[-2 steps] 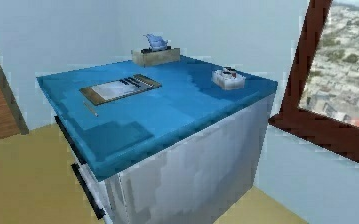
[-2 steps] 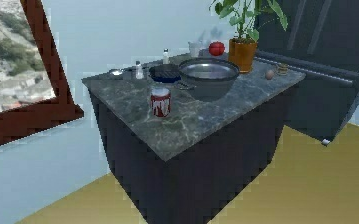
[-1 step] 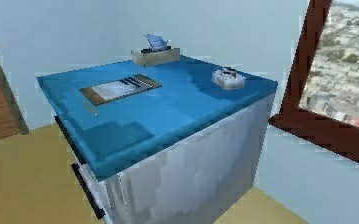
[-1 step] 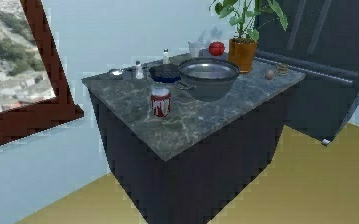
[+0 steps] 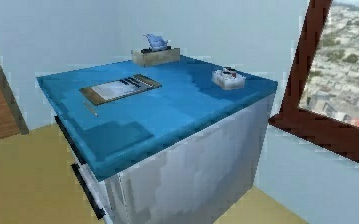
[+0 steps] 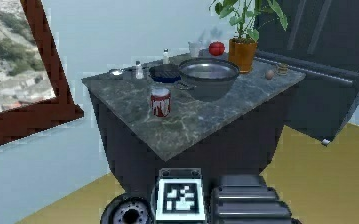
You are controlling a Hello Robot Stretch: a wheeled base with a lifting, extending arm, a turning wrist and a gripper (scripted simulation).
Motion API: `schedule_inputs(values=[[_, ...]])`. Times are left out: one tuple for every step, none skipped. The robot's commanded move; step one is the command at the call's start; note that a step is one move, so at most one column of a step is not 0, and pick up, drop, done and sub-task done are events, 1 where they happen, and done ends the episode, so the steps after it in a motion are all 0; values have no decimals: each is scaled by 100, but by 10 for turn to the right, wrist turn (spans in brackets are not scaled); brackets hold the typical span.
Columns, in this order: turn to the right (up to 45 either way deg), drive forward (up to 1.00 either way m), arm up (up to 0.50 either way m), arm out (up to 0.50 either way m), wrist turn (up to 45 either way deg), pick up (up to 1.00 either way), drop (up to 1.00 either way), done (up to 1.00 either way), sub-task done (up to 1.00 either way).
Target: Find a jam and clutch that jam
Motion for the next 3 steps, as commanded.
schedule_inputs(values=[[0, 0, 0, 48, 0, 0, 0, 0, 0], [0, 0, 0, 0, 450, 0, 0, 0, 0], [0, 0, 0, 0, 450, 0, 0, 0, 0]])
